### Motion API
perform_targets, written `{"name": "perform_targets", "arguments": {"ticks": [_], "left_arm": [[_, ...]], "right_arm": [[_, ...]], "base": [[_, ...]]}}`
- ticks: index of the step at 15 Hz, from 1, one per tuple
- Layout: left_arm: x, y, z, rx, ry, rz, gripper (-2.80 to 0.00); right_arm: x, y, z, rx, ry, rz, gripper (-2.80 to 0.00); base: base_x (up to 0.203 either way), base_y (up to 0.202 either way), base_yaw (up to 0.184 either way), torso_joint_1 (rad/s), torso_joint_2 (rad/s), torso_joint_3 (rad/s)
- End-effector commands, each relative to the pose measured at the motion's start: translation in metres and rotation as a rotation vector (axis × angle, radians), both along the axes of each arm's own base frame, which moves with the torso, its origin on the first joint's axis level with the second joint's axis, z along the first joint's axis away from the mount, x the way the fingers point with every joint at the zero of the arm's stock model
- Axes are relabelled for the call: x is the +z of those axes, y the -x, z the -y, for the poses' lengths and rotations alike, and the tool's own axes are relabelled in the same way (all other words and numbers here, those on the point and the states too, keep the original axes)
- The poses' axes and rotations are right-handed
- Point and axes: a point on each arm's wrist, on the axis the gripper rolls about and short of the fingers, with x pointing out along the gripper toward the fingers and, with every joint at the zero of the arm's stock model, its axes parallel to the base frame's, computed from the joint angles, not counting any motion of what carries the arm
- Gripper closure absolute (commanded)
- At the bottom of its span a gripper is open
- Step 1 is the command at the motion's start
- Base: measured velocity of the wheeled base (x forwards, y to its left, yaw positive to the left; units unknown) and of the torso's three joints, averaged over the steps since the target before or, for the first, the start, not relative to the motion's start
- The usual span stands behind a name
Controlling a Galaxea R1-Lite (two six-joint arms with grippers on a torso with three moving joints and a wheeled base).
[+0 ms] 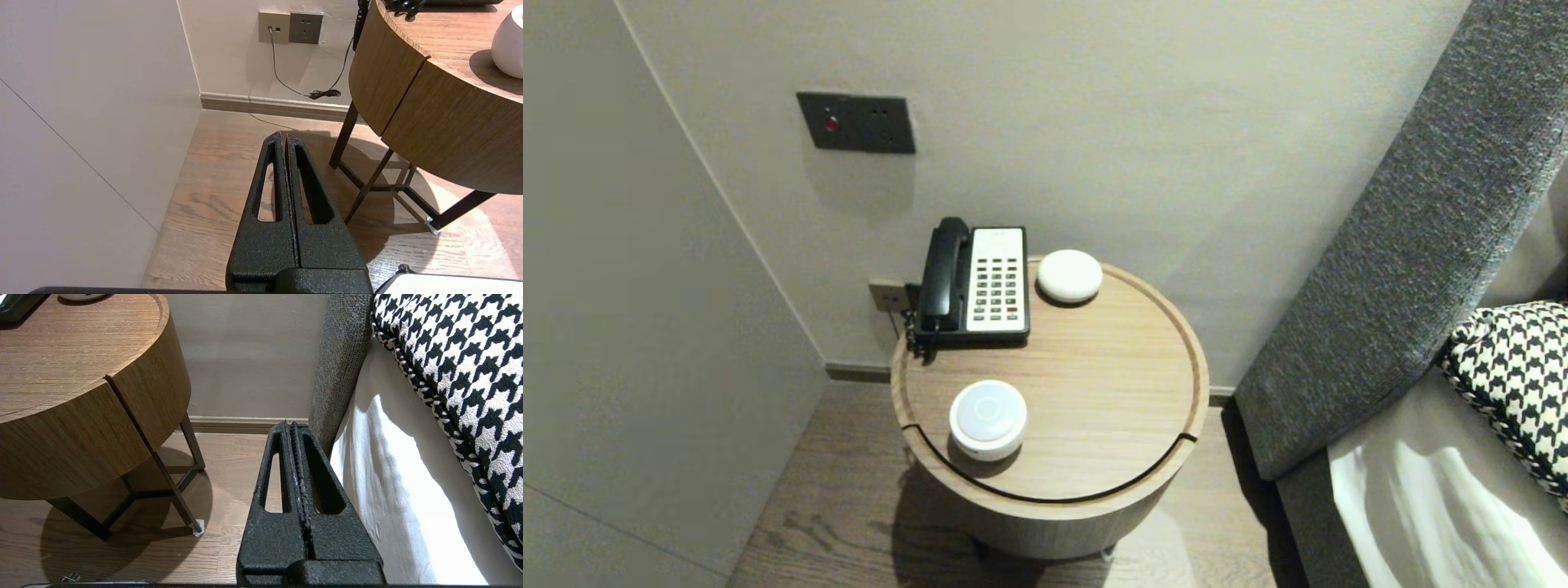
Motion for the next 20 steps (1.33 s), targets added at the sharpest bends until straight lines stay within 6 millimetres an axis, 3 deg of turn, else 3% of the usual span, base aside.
{"name": "perform_targets", "arguments": {"ticks": [1,20], "left_arm": [[0.0001,-0.0001,0.0,0.001,0.0,-0.002,0.0],[0.0001,-0.0001,0.0,0.001,0.0,-0.002,0.0]], "right_arm": [[-0.0109,-0.0034,0.0,-0.001,0.0,-0.04,0.0],[-0.0111,-0.0034,0.0,0.0,0.0,-0.041,0.0]], "base": [[0.0,0.0,0.0,0.0,0.0,0.0],[0.0,0.0,0.0,0.0,0.0,0.0]]}}
